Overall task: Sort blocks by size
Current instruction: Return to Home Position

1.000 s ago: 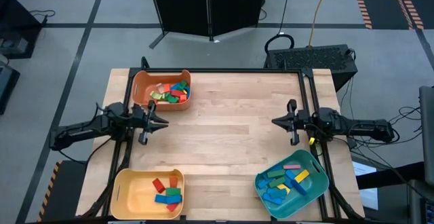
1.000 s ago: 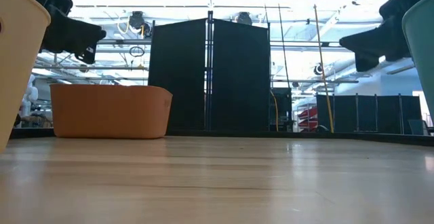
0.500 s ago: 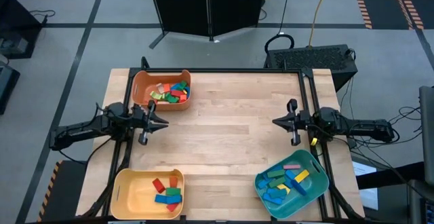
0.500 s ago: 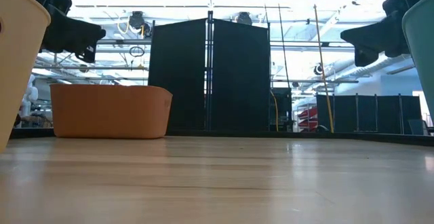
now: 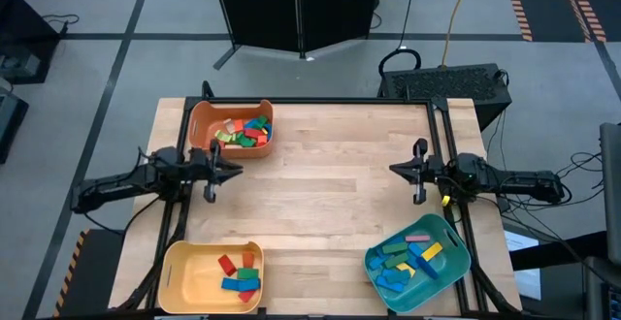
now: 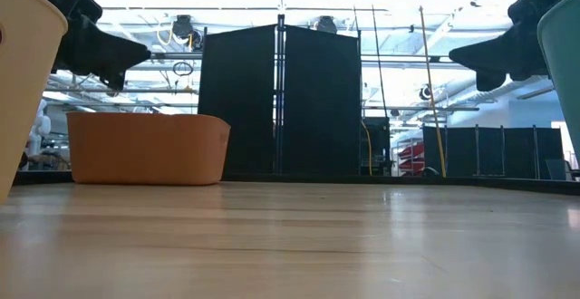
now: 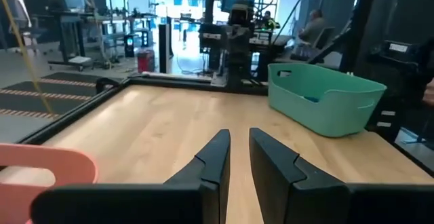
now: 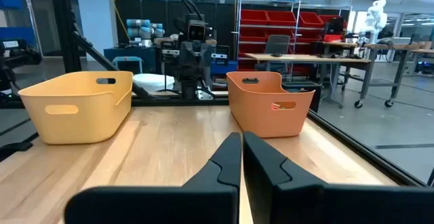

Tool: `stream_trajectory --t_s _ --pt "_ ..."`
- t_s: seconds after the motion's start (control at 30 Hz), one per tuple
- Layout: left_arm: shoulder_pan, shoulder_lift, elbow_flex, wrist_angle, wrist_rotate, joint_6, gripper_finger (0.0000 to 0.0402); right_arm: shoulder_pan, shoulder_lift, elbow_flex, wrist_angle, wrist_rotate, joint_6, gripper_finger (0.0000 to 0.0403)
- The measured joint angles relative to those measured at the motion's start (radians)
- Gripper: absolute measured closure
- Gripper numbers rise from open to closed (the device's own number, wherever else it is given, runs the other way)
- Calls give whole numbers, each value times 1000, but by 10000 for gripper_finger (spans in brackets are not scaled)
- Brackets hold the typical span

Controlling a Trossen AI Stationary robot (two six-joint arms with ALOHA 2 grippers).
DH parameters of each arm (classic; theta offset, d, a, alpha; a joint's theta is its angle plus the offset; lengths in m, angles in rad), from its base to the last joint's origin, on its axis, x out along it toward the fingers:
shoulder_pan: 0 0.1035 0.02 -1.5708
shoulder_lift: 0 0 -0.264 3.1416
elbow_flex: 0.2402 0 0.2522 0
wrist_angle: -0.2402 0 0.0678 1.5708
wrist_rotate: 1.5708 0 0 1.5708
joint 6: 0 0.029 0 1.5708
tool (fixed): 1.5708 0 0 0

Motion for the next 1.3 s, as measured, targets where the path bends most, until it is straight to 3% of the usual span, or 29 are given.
stream_trajectory --t_s 0.13,1.3 --pt "-22 1 -25 62 -19 13 346 0 0 0 -3 1 0 403" --pt "-43 6 -26 60 -38 16 346 0 0 1 -34 1 72 403"
